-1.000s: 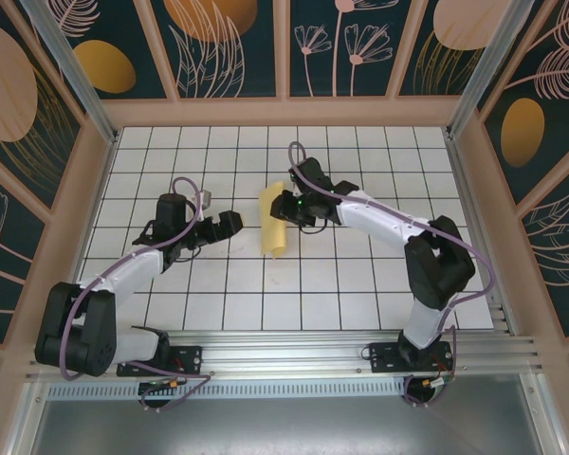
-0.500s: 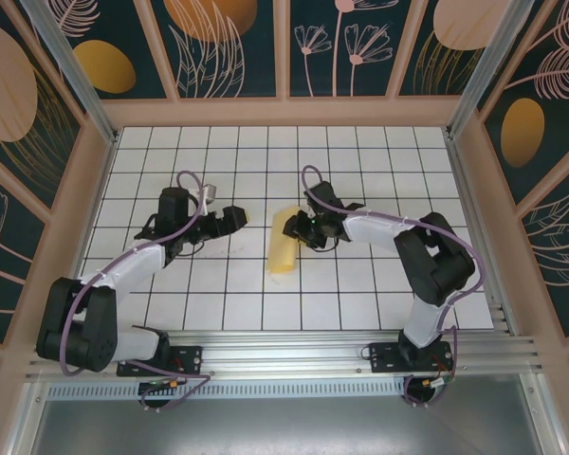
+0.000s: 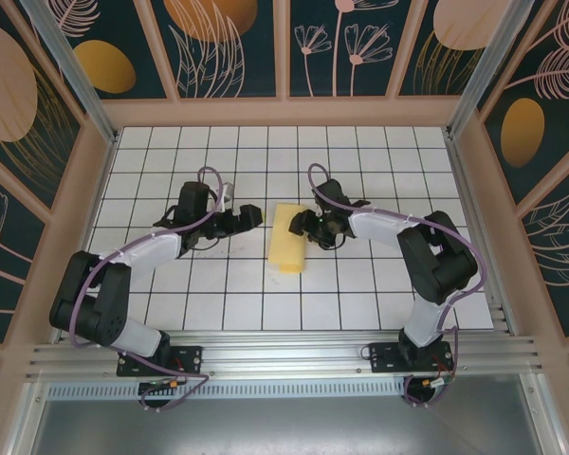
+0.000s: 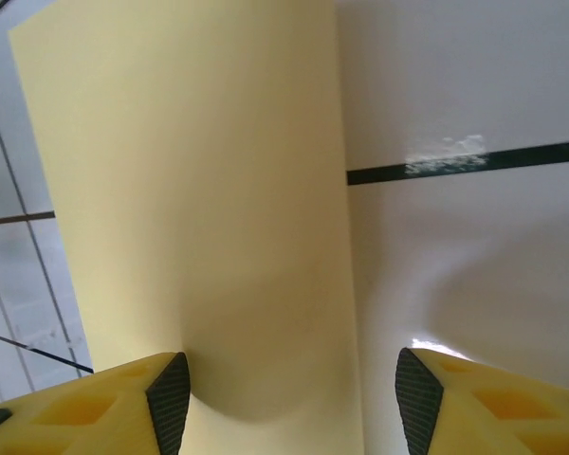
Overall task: Fold a paper plane with a square sheet of paper (pick it up from the middle)
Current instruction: Fold the square sheet of paper in half at the center of the table, then hold the square sheet of paper at the center of the table.
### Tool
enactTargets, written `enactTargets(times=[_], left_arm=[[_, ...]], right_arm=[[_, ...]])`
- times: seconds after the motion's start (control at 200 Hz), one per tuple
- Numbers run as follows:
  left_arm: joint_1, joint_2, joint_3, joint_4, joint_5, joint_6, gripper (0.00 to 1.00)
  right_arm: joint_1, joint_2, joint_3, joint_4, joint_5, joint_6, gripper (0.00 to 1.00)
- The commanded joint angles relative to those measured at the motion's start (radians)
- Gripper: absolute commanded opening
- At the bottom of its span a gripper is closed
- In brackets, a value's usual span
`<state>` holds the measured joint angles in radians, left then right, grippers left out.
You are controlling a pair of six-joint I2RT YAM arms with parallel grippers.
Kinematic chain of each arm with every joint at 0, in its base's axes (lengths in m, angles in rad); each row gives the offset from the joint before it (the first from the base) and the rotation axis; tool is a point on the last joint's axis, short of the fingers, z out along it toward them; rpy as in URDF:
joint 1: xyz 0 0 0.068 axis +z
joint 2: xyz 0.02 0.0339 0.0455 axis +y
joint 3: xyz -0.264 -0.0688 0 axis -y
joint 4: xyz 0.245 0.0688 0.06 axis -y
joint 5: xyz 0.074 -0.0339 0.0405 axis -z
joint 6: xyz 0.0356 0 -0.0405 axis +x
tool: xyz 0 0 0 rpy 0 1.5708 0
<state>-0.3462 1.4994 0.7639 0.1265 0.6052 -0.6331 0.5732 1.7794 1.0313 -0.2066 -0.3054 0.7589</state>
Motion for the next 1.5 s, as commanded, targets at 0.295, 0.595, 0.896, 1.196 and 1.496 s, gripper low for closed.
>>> enactTargets(times=[0.295, 0.595, 0.896, 1.196, 1.496], left_arm=[[-0.069, 0.066, 0.074, 0.039, -0.027, -0.043, 0.97], [-0.119, 0.088, 0.077, 0.059, -0.111, -0.126, 0.88], [-0.119, 0.073, 0.100, -0.009, -0.153, -0.100, 0.87], [-0.119, 0.023, 0.130, -0.127, -0.300, -0.081, 0.87], [-0.119, 0.033, 0.112, -0.110, -0.277, -0.088, 0.87]], right_arm=[[-0.021, -0.009, 0.015, -0.125, 0.070, -0.102, 0.66], [-0.020, 0.037, 0.046, -0.130, 0.119, -0.081, 0.67], [-0.021, 0.073, 0.058, -0.165, 0.125, -0.118, 0.67], [-0.021, 0.098, 0.051, -0.128, 0.065, -0.130, 0.68], [-0.013, 0.137, 0.071, -0.172, 0.087, -0.129, 0.70]])
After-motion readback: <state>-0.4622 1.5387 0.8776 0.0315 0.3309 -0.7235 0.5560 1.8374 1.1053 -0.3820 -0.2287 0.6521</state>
